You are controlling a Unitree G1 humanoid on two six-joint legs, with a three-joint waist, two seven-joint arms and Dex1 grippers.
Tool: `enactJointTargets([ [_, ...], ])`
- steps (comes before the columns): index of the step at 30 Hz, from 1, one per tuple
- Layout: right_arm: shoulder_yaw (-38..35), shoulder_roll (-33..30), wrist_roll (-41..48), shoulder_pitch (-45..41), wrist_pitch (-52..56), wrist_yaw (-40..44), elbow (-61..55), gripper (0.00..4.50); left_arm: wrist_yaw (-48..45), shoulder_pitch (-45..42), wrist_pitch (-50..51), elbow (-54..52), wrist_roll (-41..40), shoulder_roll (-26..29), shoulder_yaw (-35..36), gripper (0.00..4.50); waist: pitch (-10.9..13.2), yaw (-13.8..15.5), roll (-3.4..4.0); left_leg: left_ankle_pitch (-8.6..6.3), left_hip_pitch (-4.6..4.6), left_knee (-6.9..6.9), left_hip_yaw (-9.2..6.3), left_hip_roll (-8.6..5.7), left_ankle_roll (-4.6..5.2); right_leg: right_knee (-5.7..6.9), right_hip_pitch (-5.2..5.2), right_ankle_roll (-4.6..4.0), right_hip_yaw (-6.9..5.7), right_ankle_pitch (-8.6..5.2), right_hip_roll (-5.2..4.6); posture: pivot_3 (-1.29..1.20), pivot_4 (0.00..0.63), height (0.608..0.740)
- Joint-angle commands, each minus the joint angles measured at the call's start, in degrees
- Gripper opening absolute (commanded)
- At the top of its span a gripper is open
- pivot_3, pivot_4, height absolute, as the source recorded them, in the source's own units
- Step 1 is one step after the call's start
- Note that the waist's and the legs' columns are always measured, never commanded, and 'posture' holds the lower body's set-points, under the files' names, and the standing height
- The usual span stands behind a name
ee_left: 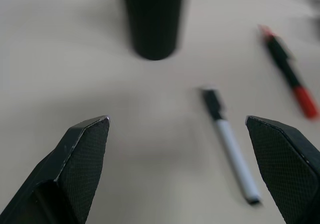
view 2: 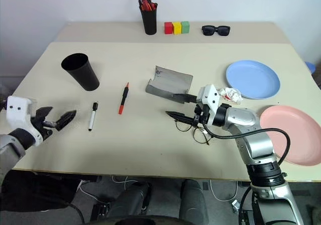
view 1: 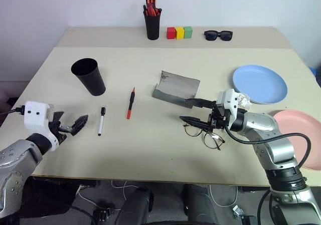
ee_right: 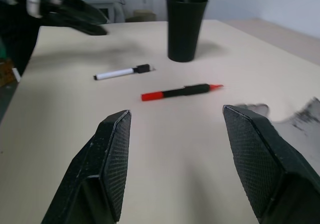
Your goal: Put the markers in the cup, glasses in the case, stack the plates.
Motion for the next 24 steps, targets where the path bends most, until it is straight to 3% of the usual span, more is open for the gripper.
enactJointTargets([
  [1,0.4,0.2,-0.2,0.7,-1.3,-0.1,-2.9,2.96,6.2,-6.2,8.3,0.9,-1.2,-1.8,-1.0,4.5,0.0,0.0,0.0,0.0,0.0,0.0,0.01,0.0,0.0,0.0,0.0,-0.05,0.0,0.04,0.0,0.0,0.15,0.74],
  [8,0.3,-0.8,0.0,1.7,-1.2,0.6,-3.9,2.96,9.5,-17.4,18.7,7.7,-0.3,-4.4,-4.4,4.5,0.0,-0.8,-0.02,0.0,-0.04,-0.06,0.01,-0.05,-0.06,0.0,-0.09,-0.16,0.01,0.12,0.05,0.0,0.15,0.74],
  [17,-1.0,-0.4,4.7,3.3,1.7,0.9,-6.0,2.96,9.2,-24.7,18.0,15.8,4.9,-4.6,-10.0,4.5,0.0,-0.9,-0.02,-0.01,-0.04,-0.06,0.05,0.01,-0.11,-0.02,-0.11,-0.17,0.04,0.12,0.16,0.0,0.15,0.74],
  [21,-2.1,-0.9,6.8,1.8,4.5,0.3,-5.4,4.3,7.9,-25.5,18.4,16.4,5.5,-4.6,-11.4,4.5,0.0,-0.9,-0.02,-0.01,-0.05,-0.06,0.04,0.02,-0.12,-0.01,-0.11,-0.17,0.05,0.12,0.16,0.0,0.15,0.74],
  [24,-1.3,-1.2,5.7,1.8,4.1,0.2,-6.3,4.44,7.9,-26.1,18.7,17.2,6.1,-5.1,-11.5,4.5,0.0,-0.9,-0.02,-0.01,-0.05,-0.07,0.04,0.03,-0.12,-0.01,-0.12,-0.17,0.05,0.12,0.18,0.0,0.15,0.74],
])
